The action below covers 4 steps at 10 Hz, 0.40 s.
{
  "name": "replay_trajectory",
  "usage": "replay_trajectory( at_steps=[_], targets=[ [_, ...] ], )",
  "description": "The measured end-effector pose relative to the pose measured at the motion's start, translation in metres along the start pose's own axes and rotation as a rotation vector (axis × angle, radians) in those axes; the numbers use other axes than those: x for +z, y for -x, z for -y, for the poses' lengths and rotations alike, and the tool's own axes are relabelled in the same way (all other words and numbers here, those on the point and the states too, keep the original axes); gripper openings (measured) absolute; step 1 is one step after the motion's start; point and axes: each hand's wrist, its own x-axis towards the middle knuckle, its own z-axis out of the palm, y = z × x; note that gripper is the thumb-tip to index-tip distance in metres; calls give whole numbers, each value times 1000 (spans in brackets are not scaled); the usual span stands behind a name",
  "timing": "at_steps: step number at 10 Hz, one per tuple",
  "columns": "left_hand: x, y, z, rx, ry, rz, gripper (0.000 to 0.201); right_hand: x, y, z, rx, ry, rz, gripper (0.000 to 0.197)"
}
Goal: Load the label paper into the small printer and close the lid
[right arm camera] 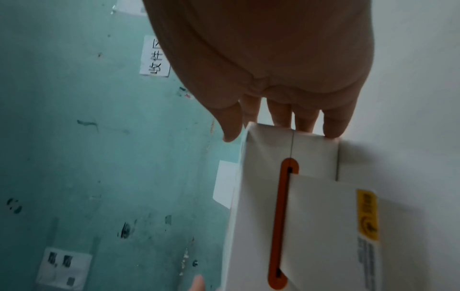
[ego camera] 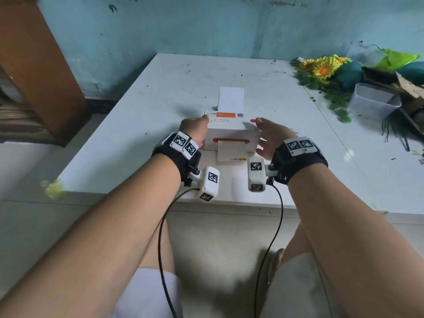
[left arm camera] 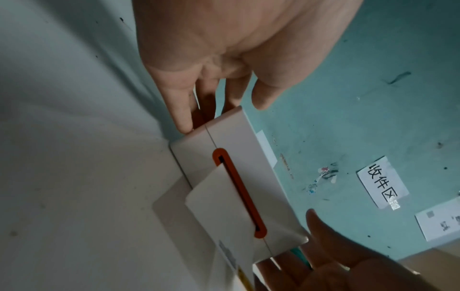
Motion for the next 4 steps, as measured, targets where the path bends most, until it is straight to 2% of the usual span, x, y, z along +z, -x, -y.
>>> replay_trajectory(
  at_steps=[1,2,3,4],
  targets=[
    [-3,2,-3,-32,67,31,20,-6,7,6,-14,74,12,35],
    [-2,10,-3,79,-10,-37,8,-1,13,8,-152,326,-67,51],
    [3,21,-1,215,-138,-133,30,9,24,2,-383,661,-188,49],
    [1,25,5,270,-225,-201,35,6,34,-5,-454,712,-166,57]
  ],
)
